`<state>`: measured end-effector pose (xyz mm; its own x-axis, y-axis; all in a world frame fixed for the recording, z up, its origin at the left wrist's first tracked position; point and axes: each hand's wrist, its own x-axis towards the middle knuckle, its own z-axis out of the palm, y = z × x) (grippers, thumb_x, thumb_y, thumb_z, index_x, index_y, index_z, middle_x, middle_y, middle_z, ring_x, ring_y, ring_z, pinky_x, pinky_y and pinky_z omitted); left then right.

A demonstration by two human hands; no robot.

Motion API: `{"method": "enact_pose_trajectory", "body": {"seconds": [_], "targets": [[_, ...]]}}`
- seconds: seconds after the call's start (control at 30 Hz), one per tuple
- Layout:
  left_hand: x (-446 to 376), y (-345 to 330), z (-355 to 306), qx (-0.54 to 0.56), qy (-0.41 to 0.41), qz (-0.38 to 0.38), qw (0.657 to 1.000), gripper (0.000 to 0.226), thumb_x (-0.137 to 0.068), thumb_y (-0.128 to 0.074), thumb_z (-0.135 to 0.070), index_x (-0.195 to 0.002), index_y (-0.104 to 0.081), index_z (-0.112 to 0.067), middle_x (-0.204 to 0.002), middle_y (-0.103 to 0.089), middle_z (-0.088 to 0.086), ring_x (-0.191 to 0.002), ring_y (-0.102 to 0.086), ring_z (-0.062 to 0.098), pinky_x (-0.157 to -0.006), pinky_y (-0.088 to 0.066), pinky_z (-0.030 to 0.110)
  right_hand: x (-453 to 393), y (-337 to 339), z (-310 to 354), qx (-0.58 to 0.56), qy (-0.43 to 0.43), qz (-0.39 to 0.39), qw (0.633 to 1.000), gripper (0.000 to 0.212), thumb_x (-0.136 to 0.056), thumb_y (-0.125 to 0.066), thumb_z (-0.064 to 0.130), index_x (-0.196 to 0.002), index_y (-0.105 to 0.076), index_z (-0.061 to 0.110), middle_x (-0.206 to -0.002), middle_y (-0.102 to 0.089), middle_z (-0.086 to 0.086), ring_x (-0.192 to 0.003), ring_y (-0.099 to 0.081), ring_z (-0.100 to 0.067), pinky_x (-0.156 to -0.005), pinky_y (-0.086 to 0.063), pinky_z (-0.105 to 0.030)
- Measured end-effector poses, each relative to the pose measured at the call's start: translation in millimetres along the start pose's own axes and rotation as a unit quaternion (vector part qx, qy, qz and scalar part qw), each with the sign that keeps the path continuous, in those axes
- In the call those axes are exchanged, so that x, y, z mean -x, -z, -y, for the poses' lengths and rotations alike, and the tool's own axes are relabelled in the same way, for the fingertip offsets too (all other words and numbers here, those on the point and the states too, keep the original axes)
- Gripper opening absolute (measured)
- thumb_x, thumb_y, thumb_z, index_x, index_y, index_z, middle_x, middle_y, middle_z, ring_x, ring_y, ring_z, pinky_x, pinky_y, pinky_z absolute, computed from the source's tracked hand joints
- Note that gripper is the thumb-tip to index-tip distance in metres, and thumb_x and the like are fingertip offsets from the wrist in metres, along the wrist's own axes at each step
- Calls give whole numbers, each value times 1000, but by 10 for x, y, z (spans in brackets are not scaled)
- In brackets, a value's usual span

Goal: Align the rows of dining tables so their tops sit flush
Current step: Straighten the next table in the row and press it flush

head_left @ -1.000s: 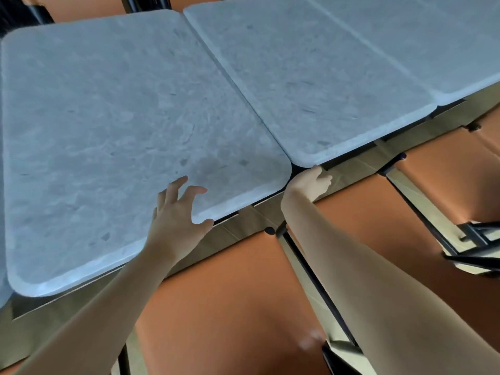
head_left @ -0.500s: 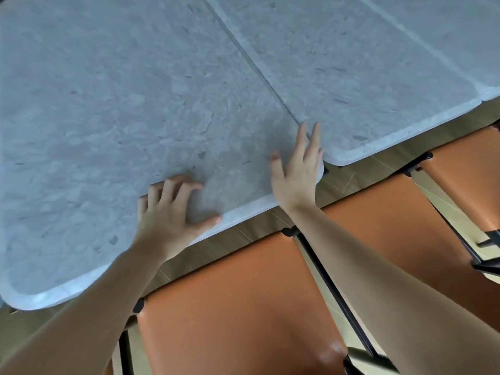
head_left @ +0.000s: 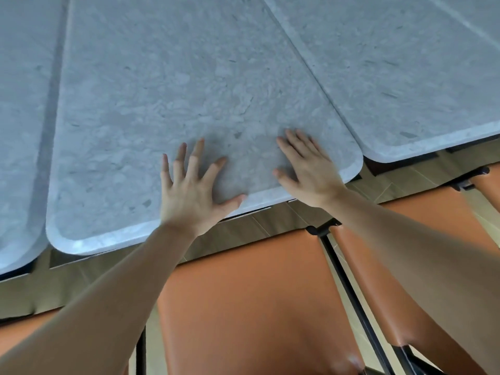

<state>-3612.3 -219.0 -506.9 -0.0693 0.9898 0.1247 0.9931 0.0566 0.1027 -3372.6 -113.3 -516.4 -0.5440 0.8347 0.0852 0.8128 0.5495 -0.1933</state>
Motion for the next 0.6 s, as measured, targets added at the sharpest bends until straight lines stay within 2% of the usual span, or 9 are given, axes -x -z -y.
{"method": "enact_pose_trajectory", "body": {"seconds": [0.07, 0.13, 0.27, 0.4, 0.6], "targets": [[21, -1, -17, -12, 31, 38, 999, 92, -71, -25, -90, -150, -34, -43, -167, -16, 8, -153, -10, 38, -119, -2, 66, 20, 55, -59, 26, 25, 36, 999, 88, -92, -15, 65, -161, -19, 12, -169, -10, -12, -157, -5, -28, -128, -4, -43], [31, -9, -29, -25, 51, 58, 997, 94, -70, -16, -93, -152, -20, -49, -168, -8, 6, -154, -1, 36, -118, -1, 67, 12, 104, -72, 49, 31, 40, 998, 89, -89, -11, 67, -161, -19, 15, -170, -12, -9, -157, -8, -26, -128, -5, -42], [77, -44, -58, -42, 85, 51, 994, 91, -71, -6, -94, -153, -6, -55, -169, 3, 10, -154, 6, 40, -117, 1, 69, 17, 121, -58, 67, 19, 32, 997, 90, -85, -8, 70, -161, -19, 23, -170, -14, 1, -157, -10, -17, -125, -8, -55], [121, -110, -70, -67, 101, 19, 992, 92, -71, 5, -92, -154, -7, -53, -167, -6, 15, -153, -2, 42, -116, -6, 69, 72, 83, -146, 66, 50, 12, 997, 93, -85, -14, 73, -160, -23, 19, -169, -18, -4, -157, -11, -20, -124, -10, -59], [63, -198, 1, -101, 78, -41, 991, 97, -73, 5, -93, -154, -21, -47, -159, -29, 15, -146, -22, 42, -109, -25, 66, 68, -46, -188, 94, 63, -64, 991, 87, -88, -20, 68, -153, -42, 14, -159, -42, -11, -150, -34, -28, -116, -26, -65]]}}
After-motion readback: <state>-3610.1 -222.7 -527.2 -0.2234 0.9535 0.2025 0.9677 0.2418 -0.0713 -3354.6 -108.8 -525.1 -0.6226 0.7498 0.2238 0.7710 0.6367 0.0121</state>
